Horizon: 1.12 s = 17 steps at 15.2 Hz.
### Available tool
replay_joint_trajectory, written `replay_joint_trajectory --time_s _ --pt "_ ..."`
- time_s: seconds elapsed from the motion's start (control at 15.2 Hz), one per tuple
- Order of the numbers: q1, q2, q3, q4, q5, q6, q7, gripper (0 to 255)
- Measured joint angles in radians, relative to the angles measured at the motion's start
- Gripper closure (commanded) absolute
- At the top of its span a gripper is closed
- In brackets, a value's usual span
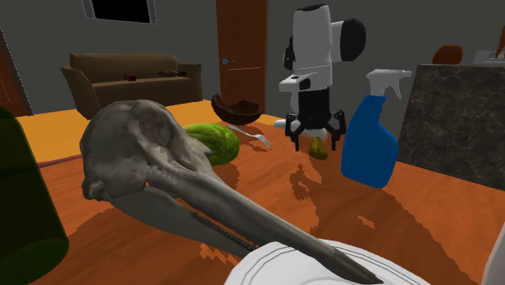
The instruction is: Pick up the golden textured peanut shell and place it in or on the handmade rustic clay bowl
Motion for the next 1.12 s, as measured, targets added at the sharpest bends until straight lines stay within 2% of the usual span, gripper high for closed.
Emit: replay_joint_trajectory --time_s 0.13,0.53,0.59,1.12 --pt "0.003 -0.005 0.005 -0.032 0.003 0.028 0.001 0" --pt "0.002 -0.002 0.005 -0.038 0.003 0.037 0.000 0" --pt "0.002 -0.002 0.005 -0.038 0.003 0.037 0.000 255" --pt "0.002 -0.002 0.005 -0.038 0.003 0.037 0.000 255"
